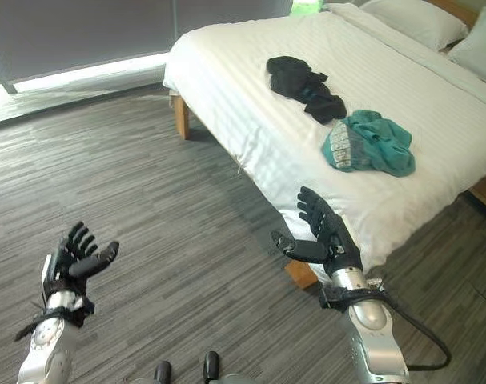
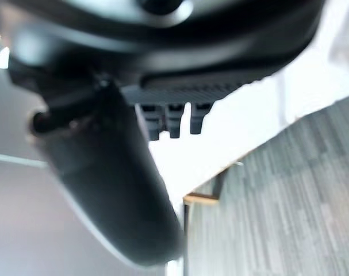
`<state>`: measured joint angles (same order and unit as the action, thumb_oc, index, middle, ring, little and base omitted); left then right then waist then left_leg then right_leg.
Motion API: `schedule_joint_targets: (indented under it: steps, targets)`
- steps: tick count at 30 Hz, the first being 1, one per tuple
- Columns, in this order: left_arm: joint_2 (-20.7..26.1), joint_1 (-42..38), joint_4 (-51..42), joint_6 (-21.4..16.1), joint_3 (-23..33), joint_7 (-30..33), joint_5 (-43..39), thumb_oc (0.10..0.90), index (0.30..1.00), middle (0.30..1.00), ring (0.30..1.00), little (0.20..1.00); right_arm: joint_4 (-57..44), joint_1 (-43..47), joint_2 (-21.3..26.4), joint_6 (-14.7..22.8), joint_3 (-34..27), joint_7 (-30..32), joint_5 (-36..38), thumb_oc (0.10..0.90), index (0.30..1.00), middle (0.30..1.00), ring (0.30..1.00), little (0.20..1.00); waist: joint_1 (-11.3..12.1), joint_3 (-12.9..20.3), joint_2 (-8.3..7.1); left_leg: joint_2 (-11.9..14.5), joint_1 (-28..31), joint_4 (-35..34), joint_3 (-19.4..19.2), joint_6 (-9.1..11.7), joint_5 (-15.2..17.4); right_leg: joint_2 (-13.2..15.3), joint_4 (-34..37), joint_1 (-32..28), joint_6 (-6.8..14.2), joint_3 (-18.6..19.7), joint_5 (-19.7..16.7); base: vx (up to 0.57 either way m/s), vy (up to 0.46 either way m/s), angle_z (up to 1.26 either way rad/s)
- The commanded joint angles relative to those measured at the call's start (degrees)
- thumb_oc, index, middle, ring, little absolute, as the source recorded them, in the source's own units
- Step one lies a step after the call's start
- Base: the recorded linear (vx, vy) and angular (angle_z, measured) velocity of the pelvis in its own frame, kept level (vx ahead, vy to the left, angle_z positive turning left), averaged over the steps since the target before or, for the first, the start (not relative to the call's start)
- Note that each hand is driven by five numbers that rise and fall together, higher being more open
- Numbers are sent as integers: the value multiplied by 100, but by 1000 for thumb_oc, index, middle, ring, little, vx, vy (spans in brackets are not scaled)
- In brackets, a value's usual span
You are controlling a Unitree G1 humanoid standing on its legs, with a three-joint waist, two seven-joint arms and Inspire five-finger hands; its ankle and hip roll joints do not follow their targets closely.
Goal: Pick up bed clothes into laundry basket.
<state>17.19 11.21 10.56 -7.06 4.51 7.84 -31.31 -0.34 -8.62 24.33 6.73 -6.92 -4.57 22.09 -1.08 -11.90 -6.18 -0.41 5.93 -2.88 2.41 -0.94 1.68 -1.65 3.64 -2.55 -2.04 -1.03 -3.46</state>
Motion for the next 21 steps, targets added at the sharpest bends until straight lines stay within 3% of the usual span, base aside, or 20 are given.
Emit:
schedule_joint_targets:
  steps: [1,8,9,10,11,12,13,14,16,18,19,20,21]
  targets:
    - [336,-549,-337,-593,334,-123,261,800,900,900,900,900,-60,91,82,504,-554,326,60,800,900,900,900,900,-293,508,48,349,-127,287,-543,254,98,565,-417,90,920,496,168,53,150,-54]
    - [702,-1046,-356,-806,735,229,543,800,900,900,900,900,204,231,151,484,-737,508,-268,800,900,900,900,900,-399,369,236,193,29,306,-903,64,300,703,-1365,598,1200,838,123,63,165,-46]
    - [748,-1174,-355,-818,732,274,565,800,900,900,900,900,221,206,206,467,-799,521,-322,800,900,900,900,900,-464,325,259,143,84,306,-913,17,336,715,-1737,742,1274,915,-9,110,175,-19]
    - [843,-1397,-444,-815,635,315,680,800,900,900,900,900,223,98,289,459,-969,560,-350,800,900,900,900,900,-625,222,313,72,237,262,-872,-48,372,672,-2530,1093,1346,1030,-424,113,173,-20]
    - [843,-1400,-442,-815,632,316,681,800,900,900,900,900,222,98,289,457,-973,559,-350,800,900,900,900,900,-618,225,309,67,234,260,-877,-48,371,674,-2548,1108,1346,1038,-415,113,177,-20]
    - [890,-1538,-459,-795,535,291,681,800,900,900,900,900,209,17,313,461,-1064,572,-342,800,900,900,900,900,-728,170,361,43,318,238,-838,-91,396,622,-3010,1293,1320,1108,-621,96,132,2]
    - [943,-1686,-390,-788,434,235,633,800,900,900,900,900,214,-41,350,467,-1156,565,-313,800,900,900,900,900,-863,108,405,58,419,185,-827,-113,417,533,-3459,1546,1278,1169,-725,239,251,13]
    - [943,-1907,-380,-767,232,174,570,800,900,900,900,900,235,-118,378,488,-1288,646,-356,800,900,900,900,900,-1070,33,516,84,596,110,-865,-147,497,422,-3986,1977,1214,1068,-608,208,177,18]
    - [925,-2007,-380,-790,179,173,522,800,900,900,900,900,266,-136,392,496,-1349,700,-370,800,900,900,900,900,-1161,26,552,72,722,76,-945,-142,556,459,-4047,2239,1183,918,-524,254,111,-2]
    - [754,-2265,-327,-849,37,117,257,800,900,900,900,900,438,-252,405,542,-1544,744,-276,800,900,900,900,900,-1511,85,627,46,1073,57,-914,-42,677,245,-3552,2601,1182,674,-195,621,25,-20]
    - [532,-2473,-308,-952,-79,110,-59,800,900,900,900,900,444,-444,336,608,-1701,752,-194,800,900,900,900,900,-1880,212,550,-71,1449,92,-874,91,802,-4,-2462,2844,1224,569,-133,645,-26,-23]
    - [533,-2482,-280,-970,-96,102,-78,800,900,900,900,900,430,-470,333,611,-1714,749,-192,800,900,900,900,900,-1915,209,619,2,1454,85,-839,97,812,-23,-2311,2752,1227,498,-169,667,-74,6]
    - [448,-2624,-211,-1010,-202,105,-173,800,900,900,900,900,398,-531,371,634,-1790,760,-172,800,900,900,900,900,-2083,251,647,34,1604,138,-815,223,792,-61,-1693,2698,1237,308,-253,386,-56,36]
